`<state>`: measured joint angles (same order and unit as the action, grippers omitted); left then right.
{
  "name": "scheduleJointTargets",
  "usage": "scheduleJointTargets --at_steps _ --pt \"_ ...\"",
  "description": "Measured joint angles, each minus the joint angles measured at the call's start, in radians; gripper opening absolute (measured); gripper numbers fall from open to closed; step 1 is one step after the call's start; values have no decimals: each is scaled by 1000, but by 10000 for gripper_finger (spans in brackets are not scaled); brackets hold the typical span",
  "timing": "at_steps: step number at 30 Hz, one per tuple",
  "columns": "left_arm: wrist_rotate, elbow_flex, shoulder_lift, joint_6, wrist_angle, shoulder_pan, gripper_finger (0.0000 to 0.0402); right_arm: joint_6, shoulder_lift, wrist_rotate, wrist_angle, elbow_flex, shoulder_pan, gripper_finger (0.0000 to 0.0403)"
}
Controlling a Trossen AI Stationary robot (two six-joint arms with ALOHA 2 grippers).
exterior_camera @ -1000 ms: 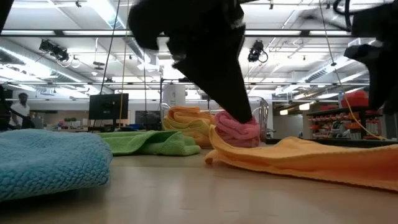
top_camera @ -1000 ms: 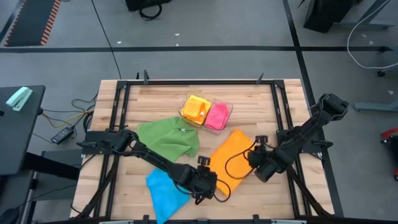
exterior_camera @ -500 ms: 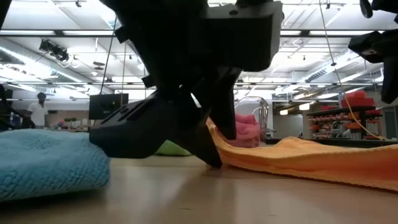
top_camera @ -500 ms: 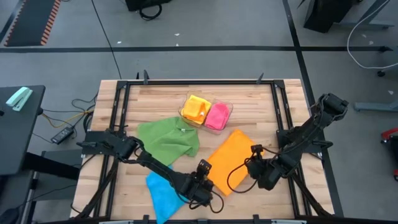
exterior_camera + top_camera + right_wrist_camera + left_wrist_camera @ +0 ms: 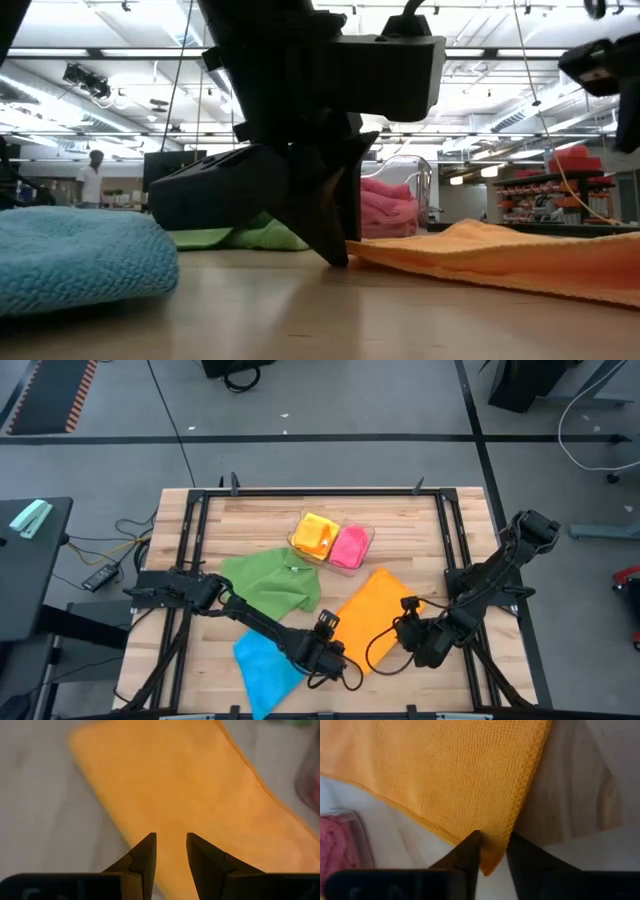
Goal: Fold microfiber towels
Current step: Fold the orange microfiber cloth
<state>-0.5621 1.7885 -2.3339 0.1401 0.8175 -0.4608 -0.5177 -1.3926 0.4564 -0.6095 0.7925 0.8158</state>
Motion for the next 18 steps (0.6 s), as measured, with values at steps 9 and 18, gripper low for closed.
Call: scheduleJointTargets --at_steps 9,18 --pt "81 -2 9 -128 -7 -3 15 185 -3 11 454 -125 21 117" --pt "337 140 10 -252 59 -39 13 202 -6 3 593 -176 31 118"
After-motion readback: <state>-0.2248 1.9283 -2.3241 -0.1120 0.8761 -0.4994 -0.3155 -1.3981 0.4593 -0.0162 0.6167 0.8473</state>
